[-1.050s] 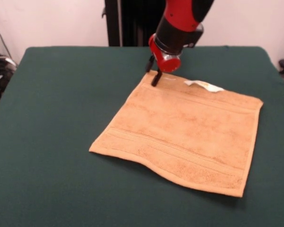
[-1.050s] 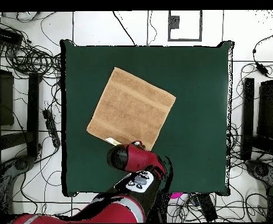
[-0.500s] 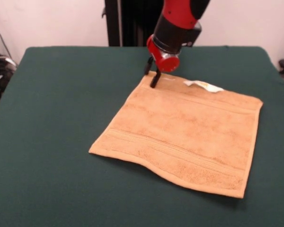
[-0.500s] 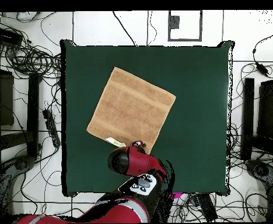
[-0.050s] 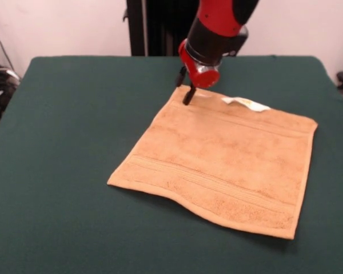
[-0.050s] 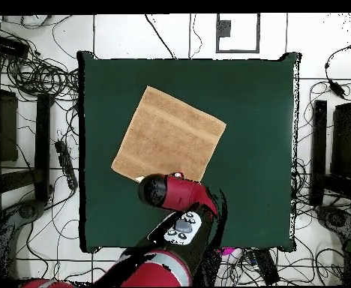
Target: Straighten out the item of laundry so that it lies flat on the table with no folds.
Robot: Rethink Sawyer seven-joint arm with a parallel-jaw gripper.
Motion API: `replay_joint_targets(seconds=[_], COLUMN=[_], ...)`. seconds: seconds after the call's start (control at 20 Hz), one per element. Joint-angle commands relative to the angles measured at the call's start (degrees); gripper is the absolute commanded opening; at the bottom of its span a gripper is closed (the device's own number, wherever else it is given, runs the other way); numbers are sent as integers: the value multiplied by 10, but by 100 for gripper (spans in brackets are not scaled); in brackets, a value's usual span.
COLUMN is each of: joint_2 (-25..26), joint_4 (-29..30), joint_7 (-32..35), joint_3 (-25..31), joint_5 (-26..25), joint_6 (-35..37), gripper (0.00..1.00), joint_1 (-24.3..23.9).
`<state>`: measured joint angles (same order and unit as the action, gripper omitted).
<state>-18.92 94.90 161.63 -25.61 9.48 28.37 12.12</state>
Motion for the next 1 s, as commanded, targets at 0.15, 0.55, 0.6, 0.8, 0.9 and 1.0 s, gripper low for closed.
replay_joint_targets(seconds=[0.15, 0.55, 0.6, 0.8, 0.9, 1.0], joint_2=[-27, -25, -20, -7, 0, 4], joint_4=[-228, -360, -378, -445, -469, -490], joint_7=[-73, -99, -94, -102, -105, -109], joint_3=[25, 10, 7, 10, 11, 11], joint_5=[-52, -126, -134, -150, -156, -162], joint_6=[197, 231, 220, 250, 259, 271], gripper=[100, 100, 100, 100, 100, 100], joint_1=[-16, -35, -37, -51, -56, -60])
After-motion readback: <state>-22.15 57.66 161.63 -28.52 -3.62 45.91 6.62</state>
